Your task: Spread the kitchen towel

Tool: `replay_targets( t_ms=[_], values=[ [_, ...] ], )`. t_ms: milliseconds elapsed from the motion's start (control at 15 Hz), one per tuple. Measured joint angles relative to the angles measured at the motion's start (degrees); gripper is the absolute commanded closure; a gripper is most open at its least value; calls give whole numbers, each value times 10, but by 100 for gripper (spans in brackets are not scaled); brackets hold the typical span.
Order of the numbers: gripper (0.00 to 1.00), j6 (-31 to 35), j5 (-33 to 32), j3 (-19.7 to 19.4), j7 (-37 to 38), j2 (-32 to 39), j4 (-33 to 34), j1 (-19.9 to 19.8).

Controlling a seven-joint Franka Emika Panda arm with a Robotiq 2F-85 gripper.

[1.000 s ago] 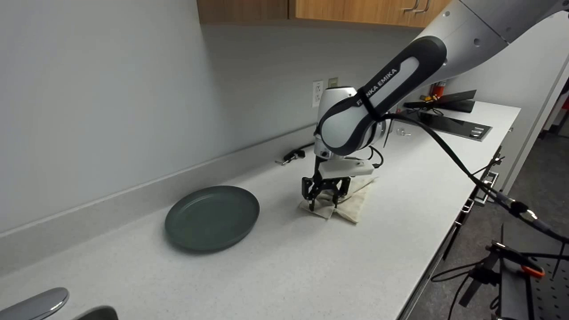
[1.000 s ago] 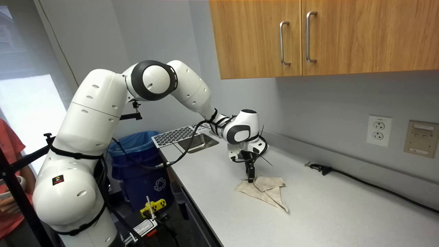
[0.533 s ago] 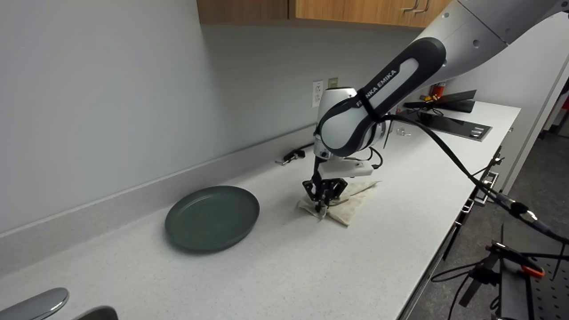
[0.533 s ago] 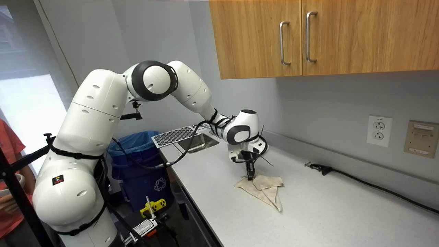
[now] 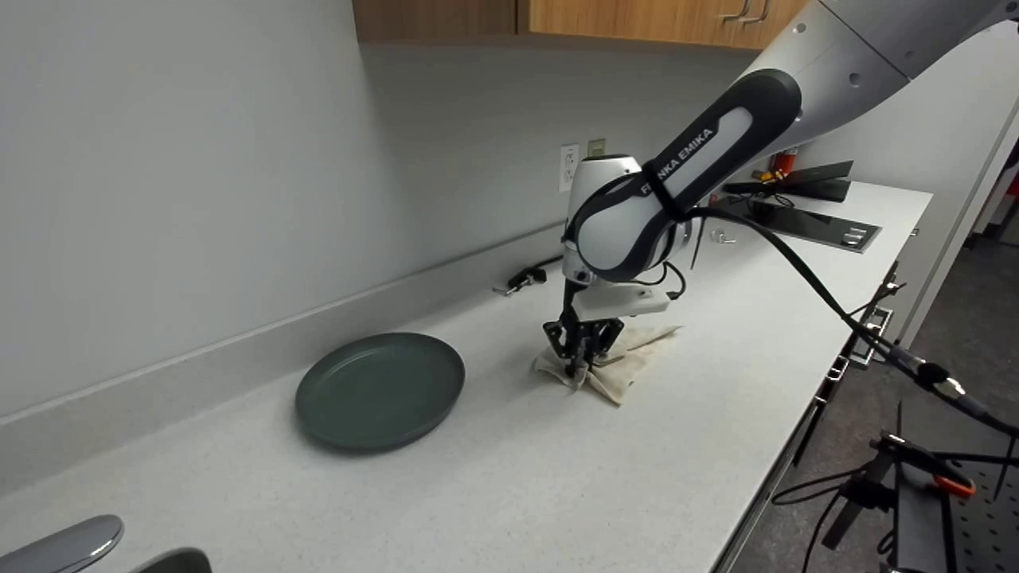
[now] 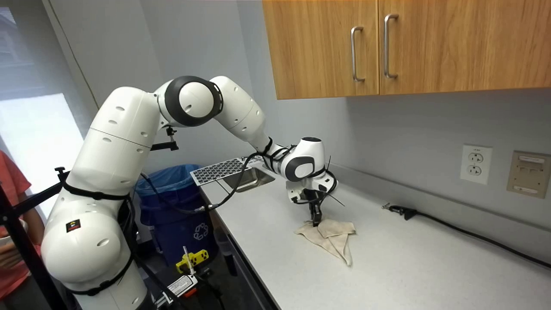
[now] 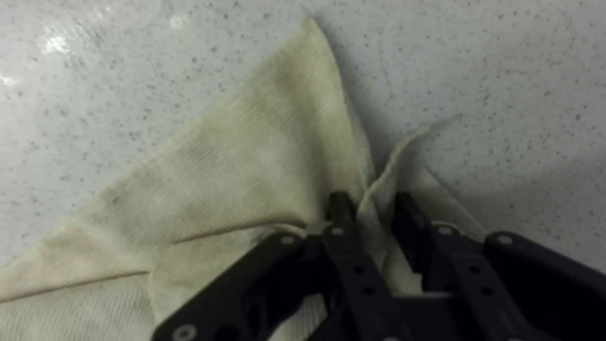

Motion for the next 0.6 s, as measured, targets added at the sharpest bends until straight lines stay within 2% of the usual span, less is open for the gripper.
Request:
replay_targets(
  t_ms=[333, 600],
  values=[
    [1, 0, -10, -2, 0, 0, -1, 0],
    [0, -1, -10, -2, 0, 0, 0, 1]
  ],
)
